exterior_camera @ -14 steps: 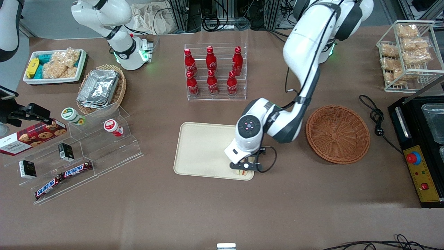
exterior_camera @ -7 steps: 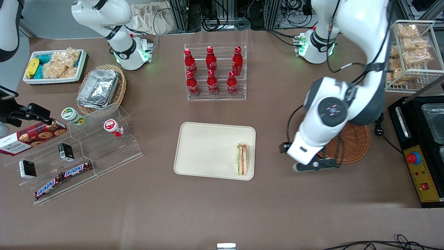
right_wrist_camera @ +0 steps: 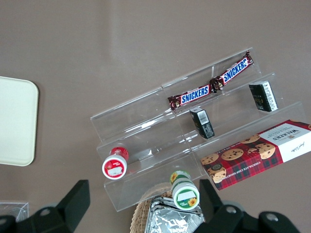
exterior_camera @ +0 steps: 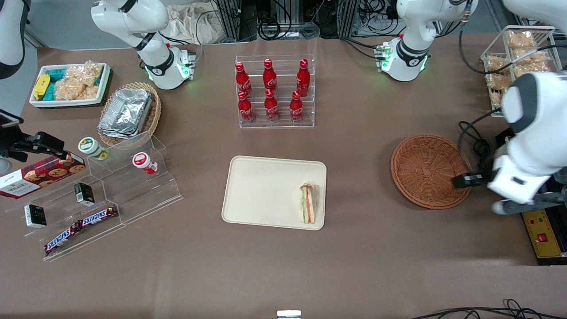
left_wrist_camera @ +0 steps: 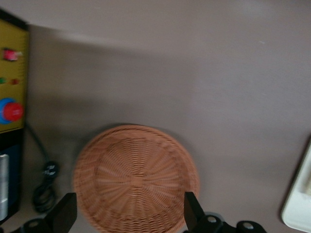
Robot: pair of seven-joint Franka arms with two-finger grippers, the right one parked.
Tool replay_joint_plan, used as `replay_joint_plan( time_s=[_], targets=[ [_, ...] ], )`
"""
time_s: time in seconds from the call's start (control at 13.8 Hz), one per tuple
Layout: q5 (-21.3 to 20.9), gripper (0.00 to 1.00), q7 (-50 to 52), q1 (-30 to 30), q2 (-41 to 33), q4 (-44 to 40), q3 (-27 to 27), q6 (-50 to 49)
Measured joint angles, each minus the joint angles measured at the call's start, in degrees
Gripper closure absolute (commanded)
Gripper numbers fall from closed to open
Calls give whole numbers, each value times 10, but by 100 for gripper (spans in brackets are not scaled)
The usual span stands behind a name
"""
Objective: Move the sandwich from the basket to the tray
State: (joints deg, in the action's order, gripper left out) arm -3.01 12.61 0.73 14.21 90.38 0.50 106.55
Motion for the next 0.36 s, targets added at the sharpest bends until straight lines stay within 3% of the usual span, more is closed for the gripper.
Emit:
replay_joint_plan(
  time_s=[0.36],
  targets=[
    [0, 0, -1, -8, 0, -58, -9, -51]
  ],
)
